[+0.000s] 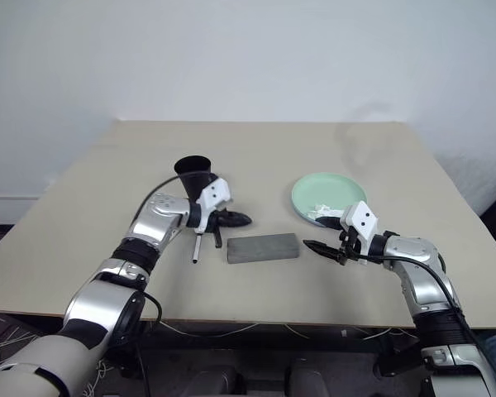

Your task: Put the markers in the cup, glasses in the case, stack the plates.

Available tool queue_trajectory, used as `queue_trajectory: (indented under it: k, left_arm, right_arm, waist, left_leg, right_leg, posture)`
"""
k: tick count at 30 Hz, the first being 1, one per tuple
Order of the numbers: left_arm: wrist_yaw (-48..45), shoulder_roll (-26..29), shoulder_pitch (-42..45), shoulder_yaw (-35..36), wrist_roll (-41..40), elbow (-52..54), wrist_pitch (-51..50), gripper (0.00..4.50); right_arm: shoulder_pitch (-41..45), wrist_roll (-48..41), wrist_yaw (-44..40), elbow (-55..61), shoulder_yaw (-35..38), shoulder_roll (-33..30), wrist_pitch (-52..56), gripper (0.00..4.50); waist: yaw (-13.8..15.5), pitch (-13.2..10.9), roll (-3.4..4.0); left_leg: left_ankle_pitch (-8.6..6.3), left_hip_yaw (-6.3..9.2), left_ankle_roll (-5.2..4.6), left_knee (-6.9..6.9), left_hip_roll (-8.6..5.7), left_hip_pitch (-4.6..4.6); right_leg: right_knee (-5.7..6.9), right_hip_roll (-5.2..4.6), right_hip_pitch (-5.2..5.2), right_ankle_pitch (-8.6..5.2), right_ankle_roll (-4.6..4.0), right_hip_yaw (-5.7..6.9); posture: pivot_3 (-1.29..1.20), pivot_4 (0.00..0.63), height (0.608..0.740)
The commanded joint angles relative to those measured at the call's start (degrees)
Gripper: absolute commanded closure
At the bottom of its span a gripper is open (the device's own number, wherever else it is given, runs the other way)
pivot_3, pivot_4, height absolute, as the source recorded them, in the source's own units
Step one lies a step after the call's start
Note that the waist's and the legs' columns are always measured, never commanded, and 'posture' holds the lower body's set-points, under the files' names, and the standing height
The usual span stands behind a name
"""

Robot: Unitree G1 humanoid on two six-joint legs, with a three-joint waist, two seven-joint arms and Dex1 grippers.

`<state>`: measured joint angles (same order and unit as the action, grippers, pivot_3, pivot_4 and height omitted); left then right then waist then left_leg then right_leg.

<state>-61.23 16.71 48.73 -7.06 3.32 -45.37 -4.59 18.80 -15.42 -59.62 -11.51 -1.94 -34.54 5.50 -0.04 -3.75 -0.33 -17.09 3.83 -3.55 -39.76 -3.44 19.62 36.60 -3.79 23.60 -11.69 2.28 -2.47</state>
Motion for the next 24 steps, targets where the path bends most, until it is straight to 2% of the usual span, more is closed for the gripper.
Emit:
queue_trajectory:
  k: [1,5,8,12,17,24]
  left_arm:
    - [7.66,1.1,-3.38,4.0,-2.24,10.63,-5.38,4.46]
    - [23.24,-0.08,-10.27,8.13,-0.95,22.79,-17.5,4.46]
    - [29.09,-2.67,-16.49,8.88,-1.94,35.94,-29.41,3.88]
    - [36.96,-6.08,-20.89,8.78,-0.56,47.12,-42.53,2.48]
    - [46.87,-10.43,-21.41,10.68,0.58,52.12,-53.66,0.8]
    - [52.43,-12.58,-20.67,10.01,0.26,51.73,-59.95,0.8]
  right_arm:
    - [2.05,0.3,-0.44,-0.01,0.24,0.21,-1.65,1.08]
    - [3.0,0.7,-0.82,-1.22,-0.16,0.58,-2.3,1.08]
    - [3.61,0.87,-1.23,-2.14,-0.35,0.73,-2.75,1.08]
    - [4.41,1.03,-1.79,-3.37,-0.81,0.95,-3.36,1.08]
    - [5.34,1.46,-2.56,-4.69,-1.27,1.58,-3.87,1.08]
    - [5.92,1.92,-2.78,-5.5,-1.52,2.3,-4.39,1.08]
  waist:
    - [0.01,0.01,0.03]
    - [0.05,0.01,0.02]
    - [0.07,0.02,0.03]
    - [0.3,0.01,0.02]
    - [0.26,0.01,0.02]
    - [0.08,0.01,0.02]
  left_leg:
    - [0.0,0.0,0.0,0.01,0.0,-0.01]
    - [-0.01,0.02,0.02,0.02,-0.01,-0.01]
    - [-0.02,0.02,0.03,0.04,-0.02,0.0]
    - [-0.02,0.04,0.05,0.04,-0.04,0.0]
    - [0.01,0.05,0.11,0.03,-0.02,-0.07]
    - [0.05,0.05,0.2,0.04,-0.02,-0.09]
  right_leg:
    - [0.0,-0.01,0.0,0.0,0.0,0.0]
    - [-0.02,-0.05,0.0,0.15,-0.24,0.01]
    - [-0.01,-0.06,0.02,0.16,-0.25,0.01]
    - [-0.03,-0.08,-0.01,0.17,-0.27,0.04]
    - [-0.01,-0.05,-0.07,0.07,-0.09,0.06]
    - [0.01,-0.04,-0.06,0.08,-0.11,0.07]
  posture:
    - [0.0,0.0,0.74]
    - [0.0,0.0,0.74]
    - [0.0,0.0,0.74]
    - [0.0,0.0,0.74]
    - [0.0,0.0,0.74]
    - [0.0,0.0,0.74]
